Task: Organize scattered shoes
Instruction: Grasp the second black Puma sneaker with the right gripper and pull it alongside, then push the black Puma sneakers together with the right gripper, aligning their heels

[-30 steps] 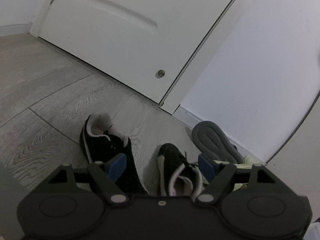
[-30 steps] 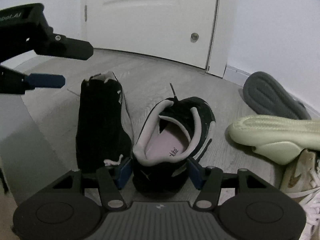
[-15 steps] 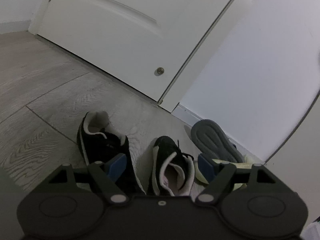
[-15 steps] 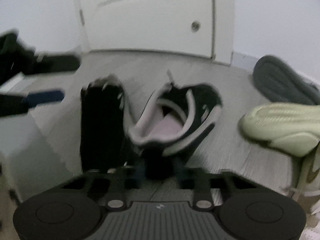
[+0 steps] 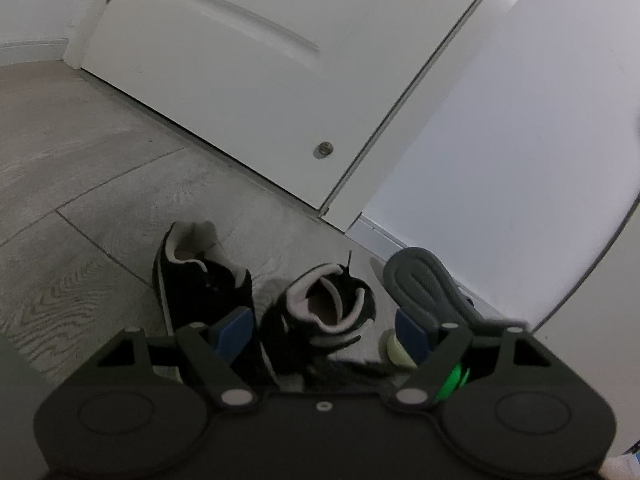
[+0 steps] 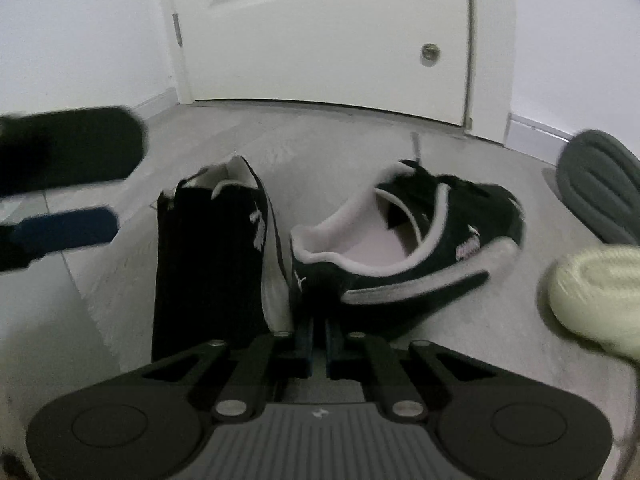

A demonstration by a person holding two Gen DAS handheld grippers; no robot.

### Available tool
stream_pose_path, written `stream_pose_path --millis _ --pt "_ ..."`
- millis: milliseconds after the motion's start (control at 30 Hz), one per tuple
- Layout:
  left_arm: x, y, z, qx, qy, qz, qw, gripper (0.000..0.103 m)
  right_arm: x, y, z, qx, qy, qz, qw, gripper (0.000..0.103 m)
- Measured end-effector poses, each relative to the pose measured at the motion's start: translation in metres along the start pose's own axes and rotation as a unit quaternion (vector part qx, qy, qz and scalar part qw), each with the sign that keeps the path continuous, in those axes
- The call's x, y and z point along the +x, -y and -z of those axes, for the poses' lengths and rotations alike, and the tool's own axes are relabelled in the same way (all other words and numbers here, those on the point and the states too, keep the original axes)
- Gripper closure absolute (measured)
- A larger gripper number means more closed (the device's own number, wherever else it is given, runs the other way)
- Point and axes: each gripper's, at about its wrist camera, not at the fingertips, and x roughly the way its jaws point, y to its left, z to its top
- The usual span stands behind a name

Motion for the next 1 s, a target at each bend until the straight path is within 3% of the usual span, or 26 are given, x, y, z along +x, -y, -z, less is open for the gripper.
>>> stream_pose_path --millis 133,233,400,500,600,800,867,900,933,967,1000 --pt "0.001 -0.007 -0.002 -0.016 0.006 -0.019 0.9997 0.024 0.022 0.006 -0.021 0.018 -0.001 -0.021 1.0 0.097" --pt "0.003 -0.011 -0.004 -0.03 0.011 -0.024 0.9992 0.024 0.01 0.016 -0.027 0.015 0.021 -0.041 0.999 0.091" --pt "0.005 -0.011 -0.005 -0.032 0.017 -0.027 0.999 0.024 0.007 0.028 -0.016 -0.03 -0.005 -0.013 0.999 0.09" --pt "0.005 -0.01 -0.005 -0.023 0.017 -0.023 0.9993 0.024 0.022 0.031 -0.017 -0.042 -0.017 -0.02 0.999 0.09" --pt "0.01 -0.013 -0.004 -0.029 0.007 -0.023 0.9993 0.024 0.038 0.028 -0.029 -0.047 -0.014 -0.021 0.999 0.095" --pt "0.012 -0.02 -0.004 -0.048 0.007 -0.023 0.9985 0.024 0.069 0.021 -0.063 -0.051 0.007 -0.031 0.998 0.09" --pt "0.013 -0.021 -0.004 -0.054 0.008 -0.019 0.9983 0.024 0.055 0.032 -0.066 -0.032 0.031 -0.055 0.997 0.08" --pt "0.013 -0.02 -0.003 -0.053 0.007 -0.017 0.9984 0.024 0.036 0.047 -0.064 -0.016 0.067 -0.069 0.995 0.07" --pt "0.015 -0.019 -0.003 -0.05 0.006 -0.015 0.9986 0.024 0.025 0.058 -0.061 -0.007 0.087 -0.064 0.994 0.057" --pt "0.017 -0.018 -0.003 -0.047 0.005 -0.012 0.9988 0.024 0.015 0.068 -0.059 0.003 0.106 -0.058 0.993 0.051" --pt "0.017 -0.017 -0.003 -0.045 0.003 -0.011 0.9989 0.024 0.012 0.076 -0.057 0.005 0.114 -0.049 0.992 0.037"
